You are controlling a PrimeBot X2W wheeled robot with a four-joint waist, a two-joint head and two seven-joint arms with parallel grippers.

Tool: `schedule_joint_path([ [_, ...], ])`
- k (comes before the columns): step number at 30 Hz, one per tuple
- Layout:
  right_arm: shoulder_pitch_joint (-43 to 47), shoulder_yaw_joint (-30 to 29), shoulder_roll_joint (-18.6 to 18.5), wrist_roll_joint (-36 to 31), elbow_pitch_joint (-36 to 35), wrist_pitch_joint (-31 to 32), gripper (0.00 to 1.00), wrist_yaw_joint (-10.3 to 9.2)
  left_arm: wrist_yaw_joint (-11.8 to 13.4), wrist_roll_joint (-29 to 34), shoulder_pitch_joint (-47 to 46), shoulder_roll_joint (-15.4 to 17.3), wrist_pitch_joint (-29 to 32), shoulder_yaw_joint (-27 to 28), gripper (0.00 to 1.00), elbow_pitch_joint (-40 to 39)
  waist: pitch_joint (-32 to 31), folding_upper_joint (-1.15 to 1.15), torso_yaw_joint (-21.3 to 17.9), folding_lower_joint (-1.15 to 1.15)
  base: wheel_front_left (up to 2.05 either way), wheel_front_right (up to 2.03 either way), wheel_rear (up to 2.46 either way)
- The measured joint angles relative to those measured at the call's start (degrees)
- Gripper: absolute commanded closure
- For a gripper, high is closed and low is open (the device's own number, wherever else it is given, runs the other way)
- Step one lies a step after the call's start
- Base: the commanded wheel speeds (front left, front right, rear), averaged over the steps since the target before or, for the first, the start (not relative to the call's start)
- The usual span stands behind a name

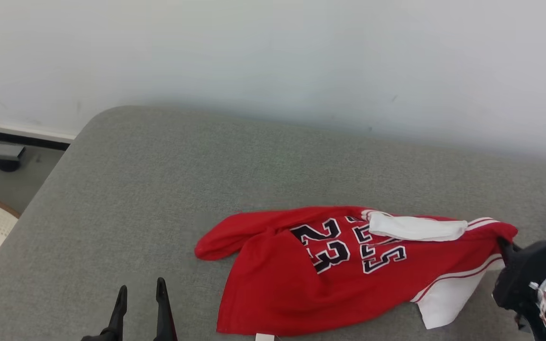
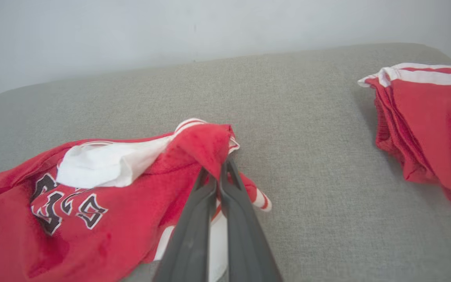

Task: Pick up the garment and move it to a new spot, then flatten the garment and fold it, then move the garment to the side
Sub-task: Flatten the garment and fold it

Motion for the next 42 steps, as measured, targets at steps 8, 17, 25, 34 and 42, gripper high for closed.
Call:
schedule_joint_path([
  [8, 8.81, -1.91, -0.01, 7.47, -15.13, 7.26, 1.0, 0.0, 0.16, -0.24, 0.31, -0.13, -0.25, 0.49, 0.0, 0.34, -1.48, 0.0, -3.34, 0.0, 0.0, 0.0, 0.0],
  [17, 2.57, -2.83, -0.03, 3.25, -1.43, 4.91, 1.0, 0.0, -0.52, -0.23, -0.47, -0.33, -0.42, 0.18, 0.0, 0.77, -0.57, 0.0, -3.43, 0.0, 0.0, 0.0, 0.0],
  [25, -7.65, -5.71, 0.01, -6.43, 19.68, -7.47, 0.0, 0.0, -0.97, 0.13, -1.68, -0.11, -0.4, -0.55, 0.0, 1.54, 0.61, 0.0, -1.02, 0.0, 0.0, 0.0, 0.0],
  [34, -7.64, -6.03, 0.01, -11.21, 21.09, -16.78, 0.0, 0.0, -4.11, 0.58, -1.07, 1.56, 6.36, -5.42, 0.0, 6.54, -0.17, 0.0, -1.09, 0.0, 0.0, 0.0, 0.0],
  [42, 0.65, -5.06, 0.01, -7.42, 11.88, -16.96, 0.0, 0.0, -8.13, -0.03, -1.18, 1.48, 9.54, -9.27, 0.0, 13.49, -0.8, 0.0, -5.75, 0.0, 0.0, 0.0, 0.0],
])
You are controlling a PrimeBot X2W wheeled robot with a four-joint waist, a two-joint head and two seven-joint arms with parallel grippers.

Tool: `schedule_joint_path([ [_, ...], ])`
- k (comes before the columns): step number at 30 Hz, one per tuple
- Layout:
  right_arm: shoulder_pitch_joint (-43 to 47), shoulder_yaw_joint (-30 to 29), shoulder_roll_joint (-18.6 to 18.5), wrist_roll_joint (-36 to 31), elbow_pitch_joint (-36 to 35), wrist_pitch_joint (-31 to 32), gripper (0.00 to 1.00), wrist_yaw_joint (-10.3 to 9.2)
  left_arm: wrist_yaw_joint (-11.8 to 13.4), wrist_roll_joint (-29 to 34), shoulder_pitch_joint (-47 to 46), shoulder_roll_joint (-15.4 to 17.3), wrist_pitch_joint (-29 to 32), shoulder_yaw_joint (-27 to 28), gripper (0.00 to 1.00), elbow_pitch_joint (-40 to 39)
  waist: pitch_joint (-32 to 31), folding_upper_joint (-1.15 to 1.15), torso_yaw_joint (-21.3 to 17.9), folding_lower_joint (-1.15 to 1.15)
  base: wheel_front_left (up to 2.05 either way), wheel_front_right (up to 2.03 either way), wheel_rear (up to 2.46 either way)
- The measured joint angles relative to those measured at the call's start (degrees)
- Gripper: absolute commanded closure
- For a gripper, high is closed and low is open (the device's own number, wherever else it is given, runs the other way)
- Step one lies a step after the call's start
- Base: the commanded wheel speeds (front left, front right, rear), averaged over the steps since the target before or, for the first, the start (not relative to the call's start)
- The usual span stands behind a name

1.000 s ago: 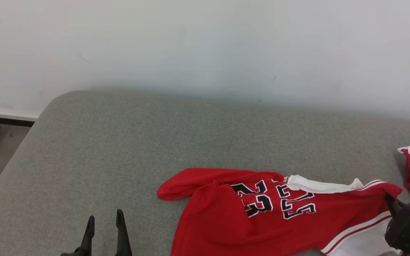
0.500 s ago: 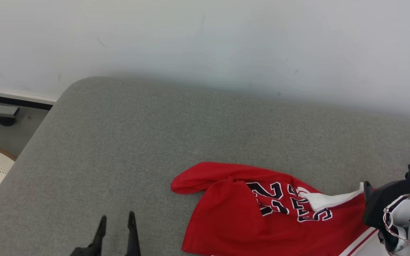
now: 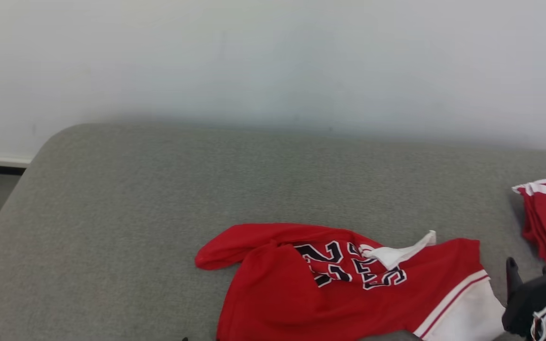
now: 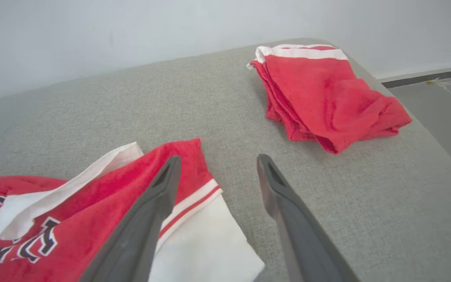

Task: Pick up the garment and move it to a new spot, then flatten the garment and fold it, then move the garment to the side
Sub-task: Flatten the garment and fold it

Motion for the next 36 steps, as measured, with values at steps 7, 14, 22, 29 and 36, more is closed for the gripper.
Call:
schedule_joint_path([
  [7, 6.0, -0.67, -0.02, 2.89, -3.25, 0.94, 0.0, 0.0, -0.7, -0.87, -1.41, -0.67, 0.29, -0.35, 0.0, 4.08, -0.09, 0.0, -4.37, 0.0, 0.0, 0.0, 0.0],
  [14, 6.25, 1.1, -0.01, 4.13, 0.76, 0.43, 0.0, 0.0, 0.1, -0.32, -4.39, -0.62, 1.42, -0.98, 0.0, 9.76, 0.28, 0.0, -7.73, 0.0, 0.0, 0.0, 0.0],
  [22, 3.49, 2.01, 0.01, 2.23, 7.82, -1.74, 0.0, 0.0, 0.1, -0.52, -5.91, -1.03, 2.25, -1.44, 0.54, 12.87, 0.98, 0.0, -7.73, 0.0, 0.0, 0.0, 0.0],
  [29, 1.53, 1.67, 0.0, 0.58, 11.5, -1.55, 0.0, 0.0, -0.35, -0.96, -6.07, -1.21, 1.92, -1.76, 1.0, 13.67, 1.32, 0.0, -6.86, 0.0, 0.0, 0.0, 0.0],
  [36, -0.16, 1.7, -0.01, -0.43, 14.38, -0.57, 0.0, 0.0, -0.4, -1.19, -6.19, -1.18, 1.47, -1.99, 1.0, 14.05, 1.79, 0.0, -6.79, 0.0, 0.0, 0.0, 0.0],
])
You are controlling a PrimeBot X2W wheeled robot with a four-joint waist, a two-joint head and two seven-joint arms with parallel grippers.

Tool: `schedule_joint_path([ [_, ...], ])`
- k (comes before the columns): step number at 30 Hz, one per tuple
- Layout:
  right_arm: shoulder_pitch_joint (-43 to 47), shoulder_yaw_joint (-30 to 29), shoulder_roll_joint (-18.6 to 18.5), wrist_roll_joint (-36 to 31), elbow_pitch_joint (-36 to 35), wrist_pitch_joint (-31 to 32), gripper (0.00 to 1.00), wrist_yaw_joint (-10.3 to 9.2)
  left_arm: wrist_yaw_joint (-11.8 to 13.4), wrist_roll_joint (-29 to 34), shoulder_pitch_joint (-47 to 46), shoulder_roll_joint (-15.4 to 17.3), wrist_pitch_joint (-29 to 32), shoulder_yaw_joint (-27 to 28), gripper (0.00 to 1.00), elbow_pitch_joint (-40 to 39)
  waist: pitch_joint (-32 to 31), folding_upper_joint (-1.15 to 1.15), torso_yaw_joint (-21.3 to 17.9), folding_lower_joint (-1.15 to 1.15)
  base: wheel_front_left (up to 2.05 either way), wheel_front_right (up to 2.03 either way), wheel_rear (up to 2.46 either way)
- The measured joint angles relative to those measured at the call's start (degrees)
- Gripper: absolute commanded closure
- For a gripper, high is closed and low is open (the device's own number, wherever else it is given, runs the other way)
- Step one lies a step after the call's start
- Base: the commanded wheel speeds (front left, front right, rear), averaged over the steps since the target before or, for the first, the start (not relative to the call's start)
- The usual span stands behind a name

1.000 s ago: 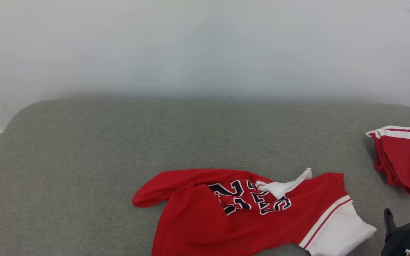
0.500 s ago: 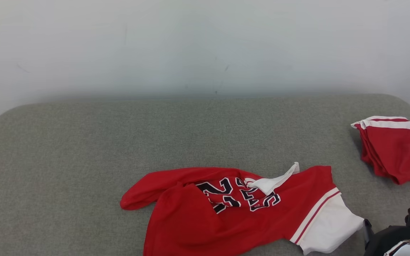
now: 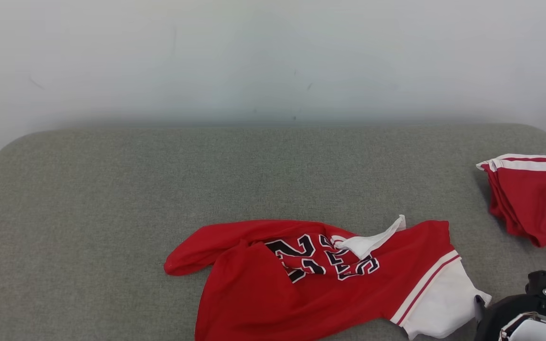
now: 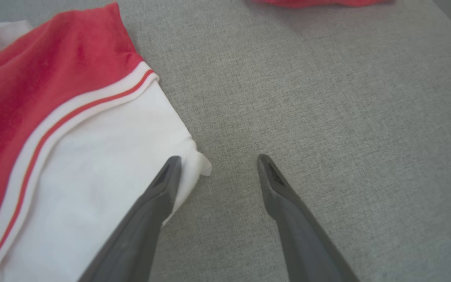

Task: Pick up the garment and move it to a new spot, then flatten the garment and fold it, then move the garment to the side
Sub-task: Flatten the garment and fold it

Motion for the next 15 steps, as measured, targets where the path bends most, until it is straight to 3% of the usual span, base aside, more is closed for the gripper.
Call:
schedule_joint_path([
  [8, -2.16, 0.15, 0.03, -2.55, 3.72, 1.98, 0.0, 0.0, 0.02, -0.13, -0.32, 0.07, -0.51, -0.41, 1.0, 0.03, 0.56, 0.0, 0.24, 0.0, 0.0, 0.0, 0.0],
  [15, -2.04, -3.67, 0.05, -3.39, 1.02, -2.1, 0.0, 0.0, 0.05, -0.29, -0.64, -0.03, -0.65, -0.88, 1.0, 0.22, 0.15, 0.0, 1.0, 0.0, 0.0, 0.0, 0.0],
])
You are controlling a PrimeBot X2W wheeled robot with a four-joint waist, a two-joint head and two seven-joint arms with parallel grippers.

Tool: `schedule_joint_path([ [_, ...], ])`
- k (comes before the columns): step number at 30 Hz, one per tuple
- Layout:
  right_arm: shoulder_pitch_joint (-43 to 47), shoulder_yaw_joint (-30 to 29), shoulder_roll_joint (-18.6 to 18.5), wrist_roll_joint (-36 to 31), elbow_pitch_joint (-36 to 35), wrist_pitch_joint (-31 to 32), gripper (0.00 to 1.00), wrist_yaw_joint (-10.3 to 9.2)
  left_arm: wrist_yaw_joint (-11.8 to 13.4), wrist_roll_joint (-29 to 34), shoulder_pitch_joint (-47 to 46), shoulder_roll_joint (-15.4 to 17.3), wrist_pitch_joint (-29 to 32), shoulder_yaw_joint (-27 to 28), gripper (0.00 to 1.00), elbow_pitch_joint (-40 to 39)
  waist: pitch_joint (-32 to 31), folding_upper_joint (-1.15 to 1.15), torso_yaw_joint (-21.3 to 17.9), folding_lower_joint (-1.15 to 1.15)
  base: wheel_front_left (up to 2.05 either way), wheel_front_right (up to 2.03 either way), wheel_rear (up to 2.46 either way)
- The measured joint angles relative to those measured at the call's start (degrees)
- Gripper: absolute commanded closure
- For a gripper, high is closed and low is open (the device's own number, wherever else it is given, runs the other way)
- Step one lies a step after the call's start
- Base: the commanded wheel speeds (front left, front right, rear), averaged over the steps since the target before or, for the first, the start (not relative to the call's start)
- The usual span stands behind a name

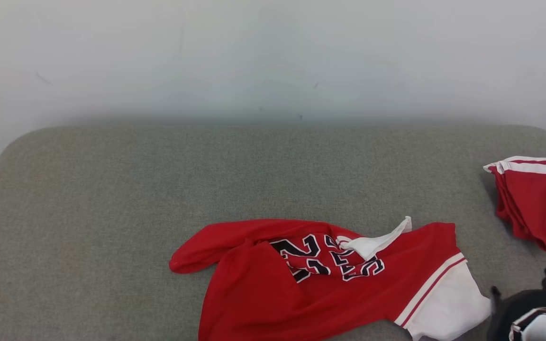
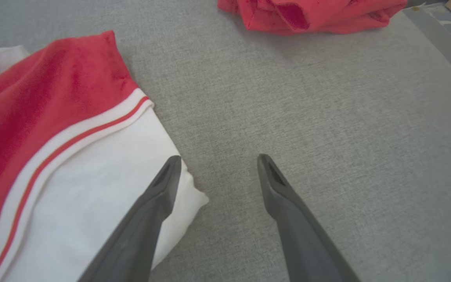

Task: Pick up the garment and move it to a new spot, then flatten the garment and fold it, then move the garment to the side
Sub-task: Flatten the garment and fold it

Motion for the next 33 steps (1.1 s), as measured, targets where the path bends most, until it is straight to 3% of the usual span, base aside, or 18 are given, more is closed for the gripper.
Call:
schedule_joint_path([
  [7, 4.54, -1.23, -0.01, 1.57, -6.25, 2.93, 0.0, 0.0, 0.43, -1.0, 0.58, 0.02, -0.46, 0.15, 1.0, 0.19, -0.95, 0.0, -0.16, 0.0, 0.0, 0.0, 0.0],
  [15, 8.49, 2.77, -0.07, 4.57, -12.12, 9.03, 0.0, 0.0, 0.92, -1.6, 0.99, 0.04, -0.93, 0.29, 1.0, -0.09, -0.95, 0.0, -1.45, 0.0, 0.0, 0.0, 0.0],
  [25, 4.04, 5.01, -0.03, 3.47, -6.87, 8.55, 0.0, 0.0, 0.88, -1.6, 0.07, 0.1, -0.84, -0.55, 1.0, -0.63, 0.6, 0.0, -0.09, 0.0, 0.0, 0.0, 0.0],
  [33, 0.72, 3.1, -0.07, 0.56, -1.37, 8.26, 0.0, 0.0, 0.49, -1.6, -1.26, -0.1, -0.6, -1.23, 1.0, -0.86, 2.12, 0.0, 1.92, 0.0, 0.0, 0.0, 0.0],
])
